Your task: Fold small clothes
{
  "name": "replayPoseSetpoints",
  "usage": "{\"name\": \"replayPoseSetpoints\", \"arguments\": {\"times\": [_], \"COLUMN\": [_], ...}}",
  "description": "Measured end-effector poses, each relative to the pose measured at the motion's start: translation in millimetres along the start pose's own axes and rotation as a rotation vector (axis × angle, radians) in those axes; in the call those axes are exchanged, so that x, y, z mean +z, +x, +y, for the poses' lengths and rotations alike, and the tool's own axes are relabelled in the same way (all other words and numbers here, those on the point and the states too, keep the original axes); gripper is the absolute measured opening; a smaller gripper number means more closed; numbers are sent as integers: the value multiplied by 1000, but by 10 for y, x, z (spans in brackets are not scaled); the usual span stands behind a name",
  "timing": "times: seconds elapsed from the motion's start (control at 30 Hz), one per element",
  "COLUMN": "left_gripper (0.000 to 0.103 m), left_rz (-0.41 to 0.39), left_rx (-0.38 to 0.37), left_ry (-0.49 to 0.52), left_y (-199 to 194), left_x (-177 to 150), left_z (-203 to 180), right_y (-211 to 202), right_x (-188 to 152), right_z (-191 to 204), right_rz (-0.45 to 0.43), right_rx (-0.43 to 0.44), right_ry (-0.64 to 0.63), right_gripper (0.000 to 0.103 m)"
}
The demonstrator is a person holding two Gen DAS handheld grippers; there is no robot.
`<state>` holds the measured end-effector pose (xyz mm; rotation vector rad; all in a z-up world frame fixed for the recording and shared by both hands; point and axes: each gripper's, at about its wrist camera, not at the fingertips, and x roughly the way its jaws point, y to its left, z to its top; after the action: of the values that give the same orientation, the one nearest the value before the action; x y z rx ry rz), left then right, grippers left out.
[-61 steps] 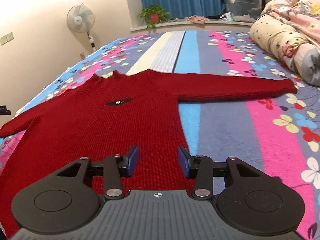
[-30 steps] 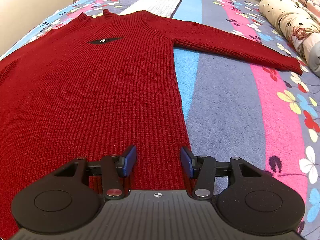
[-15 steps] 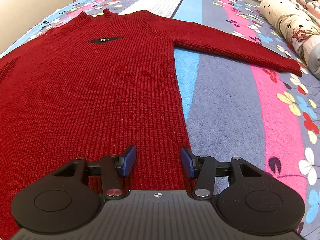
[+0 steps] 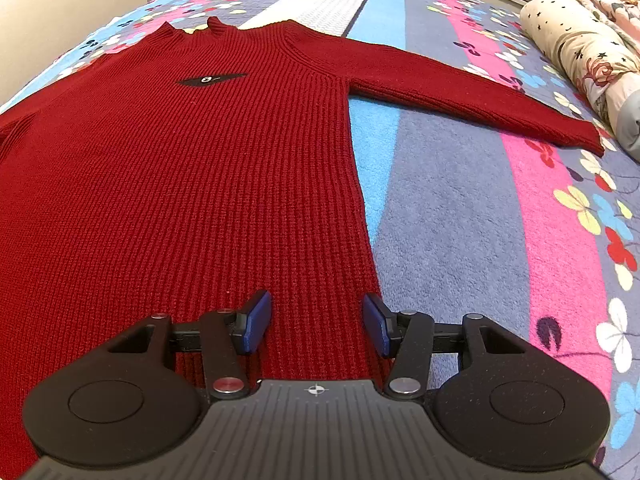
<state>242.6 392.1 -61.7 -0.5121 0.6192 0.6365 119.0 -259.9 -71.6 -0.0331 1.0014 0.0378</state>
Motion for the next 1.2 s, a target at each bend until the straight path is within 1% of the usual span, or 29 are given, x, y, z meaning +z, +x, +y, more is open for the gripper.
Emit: {"name": "replayPoseSetpoints", "arguments": {"times": [0.1, 0.17, 0.27, 0.33, 0.4, 0.47, 0.57, 0.77, 0.93, 1.0, 1.07, 1.13, 1.17, 1.2], "left_gripper": [23, 24, 23, 18, 16, 15, 14, 14, 12, 12, 12, 12, 12, 12], "left_rz": [68, 96, 94, 73, 44, -3, -62, -117, -162, -187, -217, -245, -250, -241], "left_rx": [-6, -11, -12, -6, -2, 0, -18, -46, -76, -111, -162, -234, -283, -352], "left_ry": [-69, -103, -111, -95, -68, -19, 46, 128, 270, 339, 410, 480, 518, 559], "left_y": [106, 160, 180, 152, 101, 17, -104, -226, -377, -483, -635, -834, -940, -1047], "left_x": [-19, -35, -33, -28, -17, -8, -3, -40, -206, -322, -461, -642, -751, -874], "left_z": [114, 179, 210, 178, 123, 26, -118, -327, -661, -844, -1057, -1292, -1415, -1547], "right_y": [0, -1, -1, -1, 1, 2, 4, 4, 2, 2, 4, 5, 5, 5], "right_x": [0, 1, 0, 1, 0, -1, 0, 5, 5, 10, 12, 10, 10, 9], "right_z": [2, 0, 3, 3, 4, 3, 5, 11, 12, 19, 22, 29, 29, 30], "right_rz": [0, 0, 0, 0, 0, 0, 0, 0, 0, 1, 0, 0, 0, -1], "right_rx": [-1, -1, -1, -1, -1, -2, -1, -4, -6, -8, -10, -11, -12, -12], "right_ry": [0, 0, 1, 0, 0, 0, 1, -2, -3, -5, -8, -9, -9, -9], "right_gripper": [53, 53, 53, 53, 53, 53, 54, 54, 54, 54, 54, 54, 54, 54]}}
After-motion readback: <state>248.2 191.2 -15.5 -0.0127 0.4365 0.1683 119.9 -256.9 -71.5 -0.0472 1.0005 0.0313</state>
